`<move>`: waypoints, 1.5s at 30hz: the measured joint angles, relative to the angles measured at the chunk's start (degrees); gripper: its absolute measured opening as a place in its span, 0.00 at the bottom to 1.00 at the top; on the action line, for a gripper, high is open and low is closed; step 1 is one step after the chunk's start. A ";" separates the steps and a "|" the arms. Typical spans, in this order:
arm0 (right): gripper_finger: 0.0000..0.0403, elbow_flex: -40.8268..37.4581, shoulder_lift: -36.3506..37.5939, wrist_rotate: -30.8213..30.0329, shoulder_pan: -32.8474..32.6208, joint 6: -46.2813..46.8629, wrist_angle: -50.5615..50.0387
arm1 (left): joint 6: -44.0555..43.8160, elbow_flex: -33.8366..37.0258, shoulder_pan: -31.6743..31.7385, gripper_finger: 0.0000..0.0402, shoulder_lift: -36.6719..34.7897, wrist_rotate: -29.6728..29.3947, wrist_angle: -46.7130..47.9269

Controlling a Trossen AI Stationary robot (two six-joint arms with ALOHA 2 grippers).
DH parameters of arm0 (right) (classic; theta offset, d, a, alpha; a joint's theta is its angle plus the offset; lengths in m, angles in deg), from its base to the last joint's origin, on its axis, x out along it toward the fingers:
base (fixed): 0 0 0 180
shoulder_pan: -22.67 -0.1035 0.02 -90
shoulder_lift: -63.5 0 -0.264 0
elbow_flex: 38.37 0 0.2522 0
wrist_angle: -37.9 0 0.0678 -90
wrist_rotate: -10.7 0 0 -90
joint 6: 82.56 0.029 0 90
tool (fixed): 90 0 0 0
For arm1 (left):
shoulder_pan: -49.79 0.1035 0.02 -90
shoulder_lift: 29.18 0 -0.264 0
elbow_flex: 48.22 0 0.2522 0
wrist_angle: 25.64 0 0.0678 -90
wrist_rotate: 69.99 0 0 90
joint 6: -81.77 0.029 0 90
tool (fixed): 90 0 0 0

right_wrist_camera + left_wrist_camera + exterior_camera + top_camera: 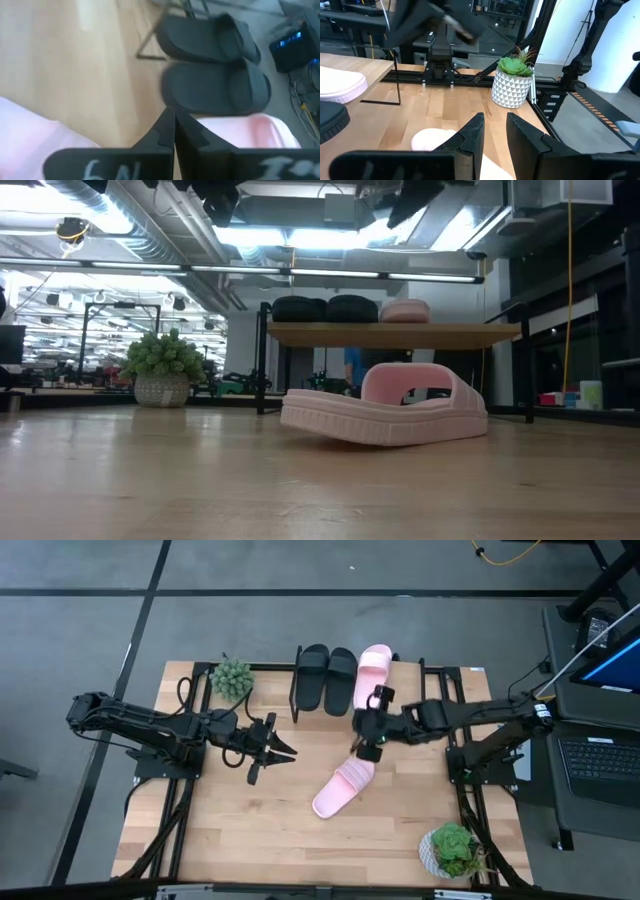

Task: Pick and place slides into the shelf
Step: Put the pink slide on the shelf

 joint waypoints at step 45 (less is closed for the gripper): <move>0.01 -0.09 -25.59 -1.17 -26.98 28.01 33.12 | 0.30 0.00 -16.16 0.08 0.02 -5.69 11.94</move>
